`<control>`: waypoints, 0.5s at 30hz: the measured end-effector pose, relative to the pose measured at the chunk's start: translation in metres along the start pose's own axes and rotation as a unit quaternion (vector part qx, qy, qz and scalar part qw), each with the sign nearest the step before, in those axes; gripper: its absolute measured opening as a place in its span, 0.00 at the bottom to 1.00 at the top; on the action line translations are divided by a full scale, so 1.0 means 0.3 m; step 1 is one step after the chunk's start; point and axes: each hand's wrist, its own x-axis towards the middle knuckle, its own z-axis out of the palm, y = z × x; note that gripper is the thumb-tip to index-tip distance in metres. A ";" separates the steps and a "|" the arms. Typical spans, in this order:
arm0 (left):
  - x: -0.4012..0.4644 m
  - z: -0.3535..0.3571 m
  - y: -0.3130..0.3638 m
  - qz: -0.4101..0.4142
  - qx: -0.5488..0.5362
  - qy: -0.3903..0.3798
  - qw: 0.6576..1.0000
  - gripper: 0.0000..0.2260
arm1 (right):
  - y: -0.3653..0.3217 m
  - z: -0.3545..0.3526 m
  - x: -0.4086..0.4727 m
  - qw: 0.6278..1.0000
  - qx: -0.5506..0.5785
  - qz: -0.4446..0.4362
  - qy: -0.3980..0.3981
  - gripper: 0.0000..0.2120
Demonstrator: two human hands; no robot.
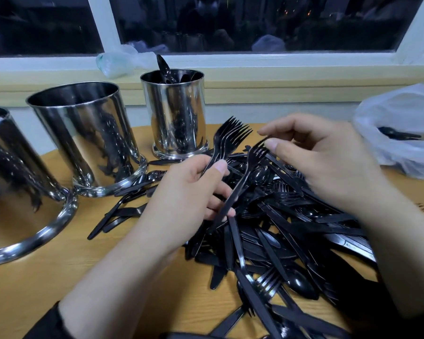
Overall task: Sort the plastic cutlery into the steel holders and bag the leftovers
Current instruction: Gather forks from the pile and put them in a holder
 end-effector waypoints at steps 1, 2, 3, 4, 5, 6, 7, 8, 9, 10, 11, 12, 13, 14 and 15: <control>-0.002 0.002 0.001 -0.012 -0.015 -0.010 1.000 0.11 | 0.002 0.017 -0.002 1.000 0.011 -0.001 0.023 0.09; -0.006 0.003 0.000 -0.018 -0.024 -0.020 0.999 0.11 | 0.003 0.033 -0.005 0.999 0.014 -0.005 0.044 0.10; -0.009 0.004 -0.003 -0.018 -0.023 -0.029 0.999 0.11 | 0.002 0.049 -0.009 0.998 0.017 -0.011 0.062 0.11; -0.012 0.006 -0.007 -0.015 -0.008 -0.036 0.999 0.11 | 0.001 0.062 -0.013 0.997 0.022 -0.014 0.078 0.11; -0.014 0.008 -0.011 -0.012 0.012 -0.040 0.999 0.12 | 0.000 0.072 -0.017 0.996 0.027 -0.014 0.090 0.12; -0.015 0.010 -0.018 -0.013 0.025 -0.042 0.999 0.13 | 0.002 0.077 -0.021 0.995 0.027 -0.012 0.097 0.11; -0.014 0.012 -0.023 -0.020 0.021 -0.039 0.999 0.14 | 0.006 0.079 -0.024 0.995 0.025 -0.008 0.099 0.11; -0.011 0.012 -0.028 -0.029 0.005 -0.032 0.999 0.14 | 0.012 0.077 -0.025 0.995 0.022 -0.003 0.099 0.10; -0.007 0.009 -0.031 -0.034 -0.013 -0.022 0.999 0.14 | 0.023 0.068 -0.025 0.995 0.014 0.001 0.100 0.08; -0.001 0.005 -0.031 -0.036 -0.027 -0.012 0.999 0.14 | 0.035 0.055 -0.024 0.995 -0.005 0.005 0.099 0.06; 0.003 -0.001 -0.031 -0.037 -0.034 -0.002 0.999 0.13 | 0.050 0.037 -0.021 0.995 -0.040 0.008 0.093 0.05; 0.007 -0.007 -0.030 -0.036 -0.038 0.006 0.999 0.13 | 0.069 0.017 -0.018 0.994 -0.088 0.014 0.071 0.04; 0.012 -0.014 -0.031 -0.033 -0.039 0.012 0.999 0.13 | 0.086 -0.002 -0.016 0.989 -0.140 0.027 0.029 0.03; 0.014 -0.019 -0.033 -0.030 -0.038 0.016 0.999 0.14 | 0.101 -0.017 -0.015 0.981 -0.186 0.047 -0.027 0.03; 0.015 -0.023 -0.036 -0.026 -0.038 0.018 0.999 0.14 | 0.113 -0.026 -0.015 0.969 -0.221 0.067 -0.088 0.03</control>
